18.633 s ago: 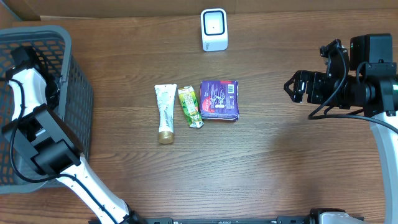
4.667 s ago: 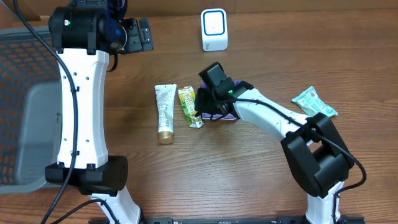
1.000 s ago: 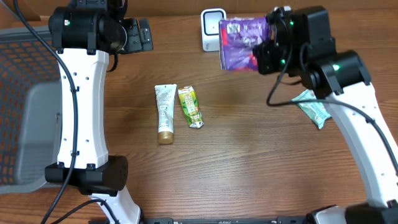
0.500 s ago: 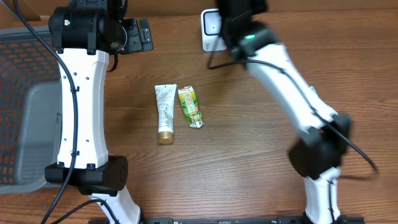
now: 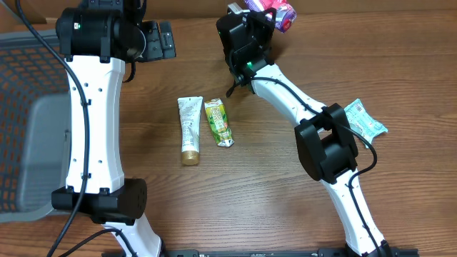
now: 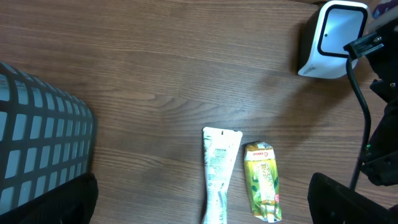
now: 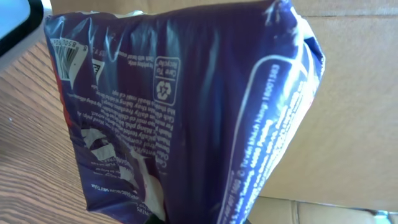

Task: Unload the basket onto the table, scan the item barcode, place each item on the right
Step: 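Lift the purple bag and hold it in front of the scanner, then place the purple bag on top of the wipe pack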

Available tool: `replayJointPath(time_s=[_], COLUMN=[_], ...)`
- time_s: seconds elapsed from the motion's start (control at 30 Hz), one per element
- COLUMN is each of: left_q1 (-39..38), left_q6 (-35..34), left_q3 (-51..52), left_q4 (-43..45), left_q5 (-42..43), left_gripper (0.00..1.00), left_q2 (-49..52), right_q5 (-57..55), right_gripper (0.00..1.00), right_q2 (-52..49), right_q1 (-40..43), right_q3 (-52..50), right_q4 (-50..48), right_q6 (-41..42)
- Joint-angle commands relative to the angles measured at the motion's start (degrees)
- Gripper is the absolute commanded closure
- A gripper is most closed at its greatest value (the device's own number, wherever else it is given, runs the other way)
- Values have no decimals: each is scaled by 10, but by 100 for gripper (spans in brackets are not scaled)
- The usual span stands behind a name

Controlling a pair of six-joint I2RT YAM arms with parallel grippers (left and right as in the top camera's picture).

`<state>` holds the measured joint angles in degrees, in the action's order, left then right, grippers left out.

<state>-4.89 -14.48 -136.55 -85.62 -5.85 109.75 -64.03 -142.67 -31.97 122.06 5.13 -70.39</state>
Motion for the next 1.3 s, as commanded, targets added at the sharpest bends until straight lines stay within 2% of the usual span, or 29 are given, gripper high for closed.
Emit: replayJointPath(time_s=[0.0,0.33,0.73,1.1,1.2,1.27], left_q1=[-4,-4,-4,-4,-4,-4], left_q6=[1,1,1,1,1,1], left_q3=[-2,-2,-2,-2,-2,-2], left_q4=[2,2,2,2,2,2], left_q5=[-1,-1,-1,-1,-1,-1], left_gripper=[0,0,0,0,0,0], left_q2=[1,1,1,2,2,2], right_q5=[-19,13,13,-50,-58,-58], right_gripper=[96,96,96,96,96,96], right_q2=[-4,-5,-26,-19,4,26], right_q1=[-5,-23,-33,-37,-41,-41], right_q3=[4,4,-3,-3,-3,-3], right_q4=[-9,-97,-86,-239,-238,-238], right_q6=[-25,-25,-28,-152,-144,-108])
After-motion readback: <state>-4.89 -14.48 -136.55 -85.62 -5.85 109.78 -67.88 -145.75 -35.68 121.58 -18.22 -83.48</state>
